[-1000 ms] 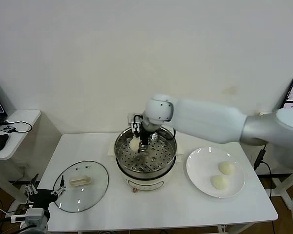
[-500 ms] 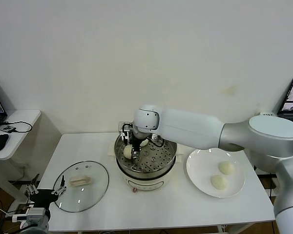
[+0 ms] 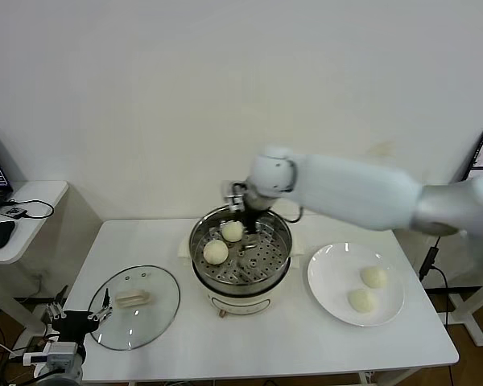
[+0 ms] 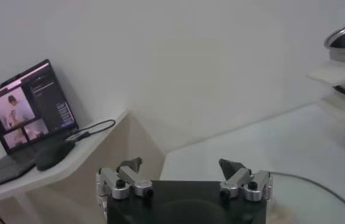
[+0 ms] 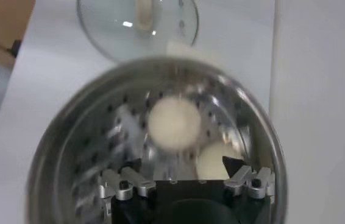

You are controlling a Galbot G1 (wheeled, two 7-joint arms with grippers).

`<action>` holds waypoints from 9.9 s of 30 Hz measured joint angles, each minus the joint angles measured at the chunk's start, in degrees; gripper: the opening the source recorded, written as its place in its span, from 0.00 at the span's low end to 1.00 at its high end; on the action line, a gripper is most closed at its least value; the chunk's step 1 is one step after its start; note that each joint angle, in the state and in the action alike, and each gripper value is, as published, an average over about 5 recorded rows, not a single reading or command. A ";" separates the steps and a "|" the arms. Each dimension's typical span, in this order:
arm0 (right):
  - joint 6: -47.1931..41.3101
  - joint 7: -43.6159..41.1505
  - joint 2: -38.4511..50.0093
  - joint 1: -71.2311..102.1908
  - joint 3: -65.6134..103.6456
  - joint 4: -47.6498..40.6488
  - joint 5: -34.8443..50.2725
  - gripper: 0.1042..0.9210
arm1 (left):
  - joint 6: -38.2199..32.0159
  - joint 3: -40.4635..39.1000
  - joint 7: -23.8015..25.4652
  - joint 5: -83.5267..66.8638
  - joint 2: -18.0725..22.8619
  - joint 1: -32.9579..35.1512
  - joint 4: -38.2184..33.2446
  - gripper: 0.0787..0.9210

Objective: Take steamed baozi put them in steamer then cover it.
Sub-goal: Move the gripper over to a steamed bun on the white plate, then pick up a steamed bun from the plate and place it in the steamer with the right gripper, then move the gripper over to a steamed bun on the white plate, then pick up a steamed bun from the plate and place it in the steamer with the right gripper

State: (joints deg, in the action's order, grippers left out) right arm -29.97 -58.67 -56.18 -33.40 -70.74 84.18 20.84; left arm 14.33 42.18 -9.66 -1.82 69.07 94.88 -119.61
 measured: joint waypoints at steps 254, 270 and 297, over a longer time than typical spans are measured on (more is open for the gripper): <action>12.18 -4.67 24.55 26.04 28.00 -5.56 -23.96 0.57 | -2.10 0.03 -0.33 4.76 -0.02 -0.53 2.19 0.88; 0.50 2.12 10.20 2.53 9.30 1.10 -1.83 0.57 | -2.15 0.57 -0.34 4.41 0.23 -0.48 1.64 0.88; -5.72 5.70 -5.89 9.45 3.58 -8.01 -2.98 0.58 | -2.53 1.23 -0.54 3.97 0.79 -0.94 2.70 0.88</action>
State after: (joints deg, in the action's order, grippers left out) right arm -35.69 -52.96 -62.08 -23.95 -67.16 76.17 17.86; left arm 11.80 43.41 -10.20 2.15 69.86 93.94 -116.91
